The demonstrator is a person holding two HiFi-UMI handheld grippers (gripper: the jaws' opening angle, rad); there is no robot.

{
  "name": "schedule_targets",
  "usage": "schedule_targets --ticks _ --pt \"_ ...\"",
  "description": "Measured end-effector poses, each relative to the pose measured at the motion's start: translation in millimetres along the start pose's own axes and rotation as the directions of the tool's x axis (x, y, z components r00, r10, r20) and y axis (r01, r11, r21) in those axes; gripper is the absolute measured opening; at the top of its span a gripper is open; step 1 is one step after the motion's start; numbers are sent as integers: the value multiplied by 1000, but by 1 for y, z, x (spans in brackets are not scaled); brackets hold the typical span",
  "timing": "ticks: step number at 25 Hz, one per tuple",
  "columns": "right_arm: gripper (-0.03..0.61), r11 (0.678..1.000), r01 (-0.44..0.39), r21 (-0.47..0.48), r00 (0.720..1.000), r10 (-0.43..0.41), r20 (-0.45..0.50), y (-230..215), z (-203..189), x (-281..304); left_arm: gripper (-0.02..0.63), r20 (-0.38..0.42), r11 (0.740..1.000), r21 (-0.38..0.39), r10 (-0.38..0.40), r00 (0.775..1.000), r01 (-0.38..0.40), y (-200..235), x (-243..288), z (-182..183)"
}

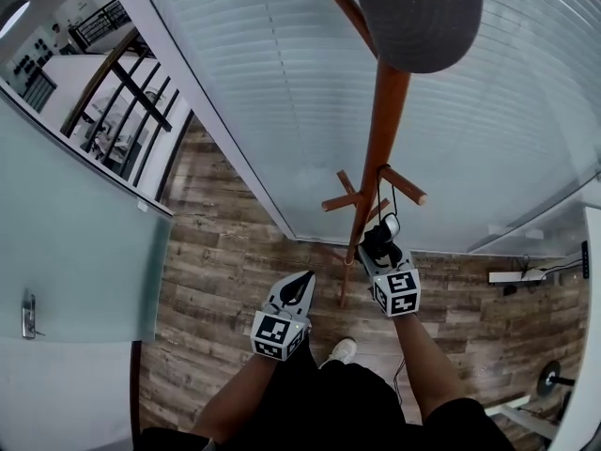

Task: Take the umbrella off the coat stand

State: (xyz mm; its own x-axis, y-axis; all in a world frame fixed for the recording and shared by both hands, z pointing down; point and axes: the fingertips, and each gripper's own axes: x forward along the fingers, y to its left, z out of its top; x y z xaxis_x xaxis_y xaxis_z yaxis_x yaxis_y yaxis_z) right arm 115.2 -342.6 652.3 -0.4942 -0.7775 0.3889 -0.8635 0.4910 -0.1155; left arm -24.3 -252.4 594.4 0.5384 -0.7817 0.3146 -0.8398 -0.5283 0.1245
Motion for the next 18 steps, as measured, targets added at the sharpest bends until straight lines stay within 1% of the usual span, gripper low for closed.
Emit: schedule_targets --ticks 5,8,10,14,18 --pt "242 1000 -15 -19 999 15 33 -1 18 -19 14 -6 999 39 -14 1000 14 -5 -5 3" --pt "242 999 -16 -35 998 18 65 0 35 -32 14 5 999 47 -25 1000 24 -8 -5 9" --pt "242 999 -16 -44 996 20 88 3 48 -42 14 8 997 68 -37 999 36 -12 -6 12" --pt "242 1000 -15 -27 987 20 156 9 77 -64 14 -3 986 147 -74 997 74 -27 -11 17" --pt "244 1000 -7 -29 972 13 234 11 113 -86 14 1 985 146 -96 995 95 -35 -11 16"
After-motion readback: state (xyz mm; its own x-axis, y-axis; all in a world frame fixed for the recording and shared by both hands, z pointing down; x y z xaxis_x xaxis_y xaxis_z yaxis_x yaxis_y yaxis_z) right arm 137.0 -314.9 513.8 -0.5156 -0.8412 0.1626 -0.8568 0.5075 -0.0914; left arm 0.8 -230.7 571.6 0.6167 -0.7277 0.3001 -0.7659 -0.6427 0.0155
